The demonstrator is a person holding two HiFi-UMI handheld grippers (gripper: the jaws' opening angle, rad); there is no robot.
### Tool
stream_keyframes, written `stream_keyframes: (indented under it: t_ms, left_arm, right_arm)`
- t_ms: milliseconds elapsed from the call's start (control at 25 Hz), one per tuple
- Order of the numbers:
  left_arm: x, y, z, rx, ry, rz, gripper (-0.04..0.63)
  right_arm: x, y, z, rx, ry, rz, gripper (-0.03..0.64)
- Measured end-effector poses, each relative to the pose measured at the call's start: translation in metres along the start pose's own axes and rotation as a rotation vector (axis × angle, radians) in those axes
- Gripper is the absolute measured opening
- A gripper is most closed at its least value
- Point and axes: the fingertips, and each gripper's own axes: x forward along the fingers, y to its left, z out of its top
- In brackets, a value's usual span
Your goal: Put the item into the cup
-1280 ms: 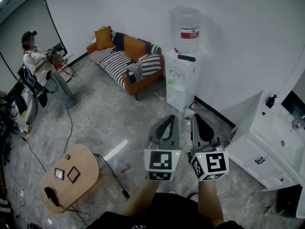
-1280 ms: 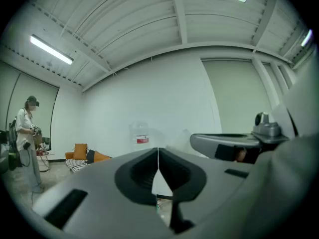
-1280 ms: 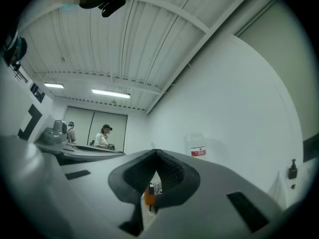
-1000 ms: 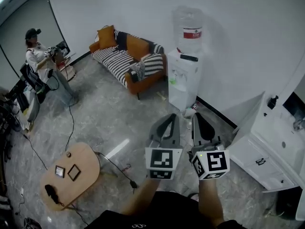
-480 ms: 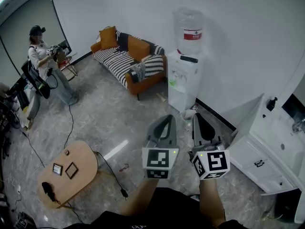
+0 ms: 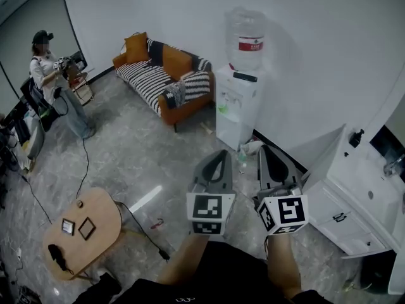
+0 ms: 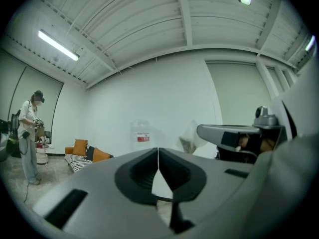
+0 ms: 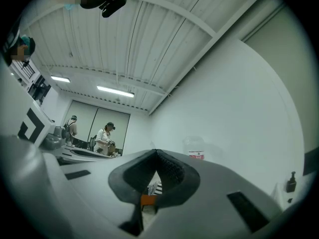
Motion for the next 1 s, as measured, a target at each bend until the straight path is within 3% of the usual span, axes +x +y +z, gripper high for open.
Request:
stream_keyframes:
  t_ms: [480, 680, 840, 1000]
  left_arm:
    - [0.092, 0.051, -0.031, 0.007, -0.011, -0.025, 0.014]
    - [0.147, 0.086, -0.040, -0.004, 0.022, -0.023, 0.014]
    - [0.188, 0.117, -0.043, -0.004, -0.013, -0.021, 0.014]
    - [0.236, 0.143, -0.052, 0.005, -0.028, -0.038, 0.014]
  right_arm:
    - [0.086, -0.027, -0.042, -0.006, -0.041, -0.032, 0.011]
    - [0.140, -0.042, -0.060, 0.028, -0.021, -0.051, 0.011]
    - [0.184, -0.043, -0.072, 0.114, 0.002, -0.020, 0.011]
    - [0.237, -0.046, -0.085, 0.111, 0.019, -0.014, 0.011]
